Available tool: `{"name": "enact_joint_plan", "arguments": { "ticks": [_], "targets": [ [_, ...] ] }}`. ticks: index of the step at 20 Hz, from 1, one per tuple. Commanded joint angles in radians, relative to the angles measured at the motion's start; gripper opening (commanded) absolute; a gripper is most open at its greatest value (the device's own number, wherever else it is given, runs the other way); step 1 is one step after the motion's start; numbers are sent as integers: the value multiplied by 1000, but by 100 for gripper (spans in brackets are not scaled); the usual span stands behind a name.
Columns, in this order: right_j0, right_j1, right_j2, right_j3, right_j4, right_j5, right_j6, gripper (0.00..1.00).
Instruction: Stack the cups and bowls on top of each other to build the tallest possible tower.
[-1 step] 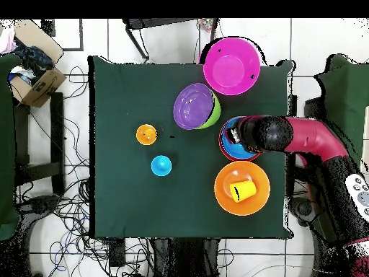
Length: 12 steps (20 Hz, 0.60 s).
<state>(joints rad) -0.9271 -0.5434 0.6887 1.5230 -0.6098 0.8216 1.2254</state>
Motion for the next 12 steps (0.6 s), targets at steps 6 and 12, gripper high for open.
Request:
{"name": "enact_joint_plan", "arguments": {
  "ticks": [6,12],
  "targets": [
    [85,-25,-97,61,33,-35,192,100],
    [83,-13,-103,63,26,-69,182,100]
  ]
}}
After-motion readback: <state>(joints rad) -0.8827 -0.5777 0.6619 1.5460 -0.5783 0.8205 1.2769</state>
